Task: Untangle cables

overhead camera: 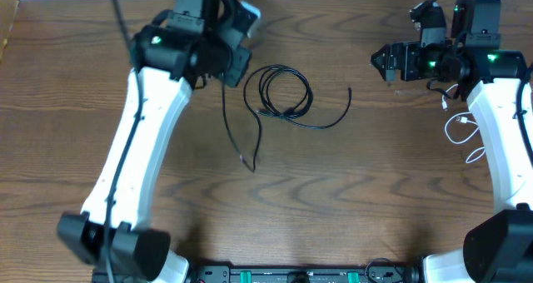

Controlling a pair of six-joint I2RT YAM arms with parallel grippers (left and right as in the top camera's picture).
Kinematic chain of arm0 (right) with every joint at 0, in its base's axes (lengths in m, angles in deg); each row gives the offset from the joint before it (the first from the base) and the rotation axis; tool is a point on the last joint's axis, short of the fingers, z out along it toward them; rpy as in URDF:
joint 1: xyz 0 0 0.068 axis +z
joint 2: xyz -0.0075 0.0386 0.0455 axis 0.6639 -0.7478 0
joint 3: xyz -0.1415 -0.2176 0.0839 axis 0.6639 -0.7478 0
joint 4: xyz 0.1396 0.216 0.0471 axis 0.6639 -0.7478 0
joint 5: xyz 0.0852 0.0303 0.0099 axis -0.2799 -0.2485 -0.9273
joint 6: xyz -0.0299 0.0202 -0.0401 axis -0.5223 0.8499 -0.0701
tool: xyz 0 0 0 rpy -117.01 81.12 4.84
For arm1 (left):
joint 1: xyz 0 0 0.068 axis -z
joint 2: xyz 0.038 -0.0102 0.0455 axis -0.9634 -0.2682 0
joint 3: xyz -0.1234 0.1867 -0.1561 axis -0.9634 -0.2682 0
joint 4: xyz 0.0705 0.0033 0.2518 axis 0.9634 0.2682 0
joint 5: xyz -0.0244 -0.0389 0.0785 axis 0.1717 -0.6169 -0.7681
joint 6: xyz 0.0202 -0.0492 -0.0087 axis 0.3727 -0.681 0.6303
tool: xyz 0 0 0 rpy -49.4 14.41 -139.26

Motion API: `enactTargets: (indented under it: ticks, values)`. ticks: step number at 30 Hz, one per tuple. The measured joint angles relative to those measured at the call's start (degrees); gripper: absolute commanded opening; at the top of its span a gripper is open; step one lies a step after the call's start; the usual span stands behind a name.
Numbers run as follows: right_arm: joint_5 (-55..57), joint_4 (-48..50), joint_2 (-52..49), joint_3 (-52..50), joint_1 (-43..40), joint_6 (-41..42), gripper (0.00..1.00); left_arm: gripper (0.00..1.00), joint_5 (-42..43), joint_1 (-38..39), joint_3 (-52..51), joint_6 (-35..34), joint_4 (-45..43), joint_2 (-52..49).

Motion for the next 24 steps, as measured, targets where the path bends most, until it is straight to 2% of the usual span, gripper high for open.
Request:
enactTargets:
  ticks: [5, 14, 24]
  values:
    - [-0.04, 0.04, 0.00, 0.00, 1.22, 0.00, 0.97, 0.08, 0.02, 0.00, -0.02, -6.56, -11.37, 5.86]
    - [-1.29, 0.61, 0.00, 0.00, 2.23, 0.00, 0.97, 0.07, -0.48, 0.00, -0.04, -15.04, -26.10, 9.40]
    - [-2.49, 3.10, 0.00, -0.02, 6.97, 0.00, 0.95, 0.07, -1.03, 0.00, -0.20, -31.61, -53.24, 9.40]
